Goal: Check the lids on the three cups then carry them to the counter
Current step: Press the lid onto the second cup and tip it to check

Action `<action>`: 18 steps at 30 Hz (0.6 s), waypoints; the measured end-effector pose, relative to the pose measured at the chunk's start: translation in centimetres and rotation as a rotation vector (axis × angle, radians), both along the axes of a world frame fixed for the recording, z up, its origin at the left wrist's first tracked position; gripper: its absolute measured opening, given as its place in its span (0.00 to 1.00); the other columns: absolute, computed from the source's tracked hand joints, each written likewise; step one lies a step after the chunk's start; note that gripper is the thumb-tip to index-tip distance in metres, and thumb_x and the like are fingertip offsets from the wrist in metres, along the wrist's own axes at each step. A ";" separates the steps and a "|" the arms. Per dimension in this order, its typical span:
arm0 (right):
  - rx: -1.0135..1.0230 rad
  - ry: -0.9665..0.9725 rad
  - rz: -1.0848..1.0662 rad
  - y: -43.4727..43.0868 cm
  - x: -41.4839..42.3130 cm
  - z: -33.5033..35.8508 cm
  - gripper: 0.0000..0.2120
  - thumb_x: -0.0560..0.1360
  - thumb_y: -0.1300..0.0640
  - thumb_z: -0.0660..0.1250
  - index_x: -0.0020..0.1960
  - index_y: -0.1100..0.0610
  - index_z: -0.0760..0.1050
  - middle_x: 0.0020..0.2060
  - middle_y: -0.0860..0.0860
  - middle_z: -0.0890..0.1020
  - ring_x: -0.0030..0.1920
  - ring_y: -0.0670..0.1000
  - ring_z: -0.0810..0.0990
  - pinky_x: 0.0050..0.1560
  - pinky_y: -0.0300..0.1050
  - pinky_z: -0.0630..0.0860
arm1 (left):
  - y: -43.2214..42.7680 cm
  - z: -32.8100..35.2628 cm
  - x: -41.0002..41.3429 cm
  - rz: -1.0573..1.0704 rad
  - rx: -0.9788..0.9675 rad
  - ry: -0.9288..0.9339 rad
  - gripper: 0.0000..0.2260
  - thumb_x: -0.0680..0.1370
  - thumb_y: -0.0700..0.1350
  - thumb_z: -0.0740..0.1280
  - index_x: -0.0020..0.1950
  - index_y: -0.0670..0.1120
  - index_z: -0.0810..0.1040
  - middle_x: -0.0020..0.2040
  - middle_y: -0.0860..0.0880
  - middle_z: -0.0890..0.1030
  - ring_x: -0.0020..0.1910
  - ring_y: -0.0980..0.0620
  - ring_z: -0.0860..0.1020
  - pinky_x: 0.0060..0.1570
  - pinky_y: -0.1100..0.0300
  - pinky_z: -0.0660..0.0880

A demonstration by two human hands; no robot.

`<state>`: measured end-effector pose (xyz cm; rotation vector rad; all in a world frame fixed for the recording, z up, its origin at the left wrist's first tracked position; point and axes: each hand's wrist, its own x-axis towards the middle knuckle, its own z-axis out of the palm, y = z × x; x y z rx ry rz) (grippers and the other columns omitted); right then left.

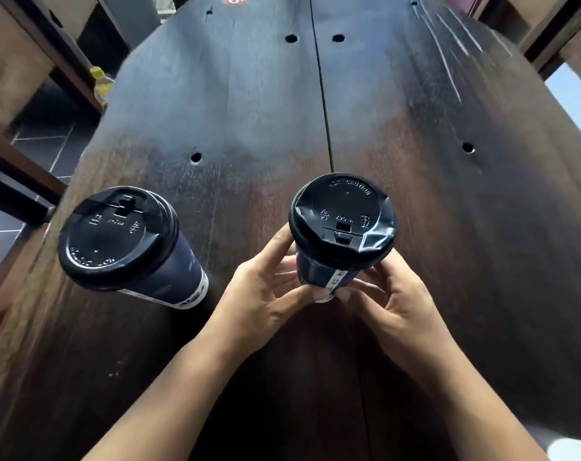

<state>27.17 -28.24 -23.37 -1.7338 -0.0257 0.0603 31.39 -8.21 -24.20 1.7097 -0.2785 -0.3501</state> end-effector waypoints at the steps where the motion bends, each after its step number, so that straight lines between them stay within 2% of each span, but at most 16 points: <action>1: 0.005 -0.002 0.001 -0.1 0.0 -0.1 0.23 0.76 0.55 0.73 0.70 0.53 0.74 0.63 0.44 0.84 0.68 0.46 0.81 0.68 0.52 0.79 | -0.2 -0.3 -0.1 0.014 -0.012 0.006 0.34 0.74 0.39 0.77 0.77 0.50 0.69 0.59 0.52 0.87 0.60 0.51 0.85 0.61 0.56 0.81; 5: 0.036 -0.003 -0.008 -0.5 0.3 -0.4 0.24 0.76 0.57 0.74 0.70 0.54 0.74 0.64 0.46 0.84 0.69 0.48 0.80 0.68 0.50 0.78 | -0.6 -1.0 -0.5 0.066 -0.033 0.023 0.32 0.74 0.46 0.78 0.76 0.47 0.70 0.62 0.53 0.86 0.64 0.50 0.83 0.64 0.52 0.80; 8: 0.043 0.033 -0.006 -0.7 0.2 -1.3 0.25 0.75 0.57 0.75 0.70 0.53 0.74 0.64 0.46 0.83 0.69 0.48 0.80 0.67 0.48 0.79 | -0.6 -1.5 -0.4 0.077 -0.004 0.007 0.34 0.74 0.47 0.78 0.77 0.45 0.69 0.65 0.52 0.84 0.66 0.50 0.82 0.69 0.47 0.77; 10: 0.031 0.078 -0.012 -0.9 -0.1 -2.3 0.29 0.75 0.56 0.77 0.72 0.51 0.72 0.66 0.45 0.82 0.71 0.46 0.78 0.70 0.46 0.77 | -0.4 -2.0 -0.6 0.082 0.022 0.002 0.37 0.74 0.47 0.78 0.79 0.47 0.67 0.67 0.52 0.83 0.68 0.51 0.81 0.71 0.46 0.74; 12: 0.014 0.114 -0.050 -0.9 -1.0 -3.1 0.33 0.73 0.55 0.78 0.74 0.50 0.70 0.69 0.45 0.80 0.72 0.43 0.76 0.73 0.46 0.74 | -0.2 -2.2 -1.2 0.097 0.065 -0.013 0.38 0.73 0.49 0.78 0.81 0.52 0.65 0.69 0.56 0.81 0.70 0.55 0.78 0.72 0.52 0.73; 15: -0.066 0.142 -0.121 -0.4 -2.6 -2.5 0.34 0.72 0.48 0.78 0.74 0.45 0.69 0.70 0.41 0.78 0.72 0.38 0.74 0.72 0.38 0.72 | 0.5 -1.6 -3.3 0.147 0.129 -0.010 0.39 0.73 0.51 0.79 0.79 0.65 0.64 0.67 0.63 0.80 0.71 0.62 0.75 0.70 0.64 0.72; 16: -0.113 0.155 -0.137 -0.1 -3.3 -2.1 0.34 0.72 0.48 0.79 0.74 0.44 0.68 0.70 0.40 0.77 0.72 0.37 0.73 0.72 0.37 0.72 | 0.7 -1.2 -4.1 0.157 0.156 0.008 0.39 0.72 0.52 0.78 0.78 0.66 0.64 0.67 0.62 0.80 0.72 0.63 0.74 0.70 0.65 0.71; 18: -0.252 0.188 -0.157 0.4 -5.0 -1.5 0.35 0.74 0.53 0.79 0.76 0.46 0.67 0.70 0.38 0.75 0.72 0.35 0.72 0.73 0.38 0.71 | 1.1 -0.4 -5.6 0.138 0.248 0.029 0.39 0.72 0.51 0.79 0.80 0.62 0.64 0.71 0.58 0.77 0.73 0.63 0.73 0.69 0.69 0.70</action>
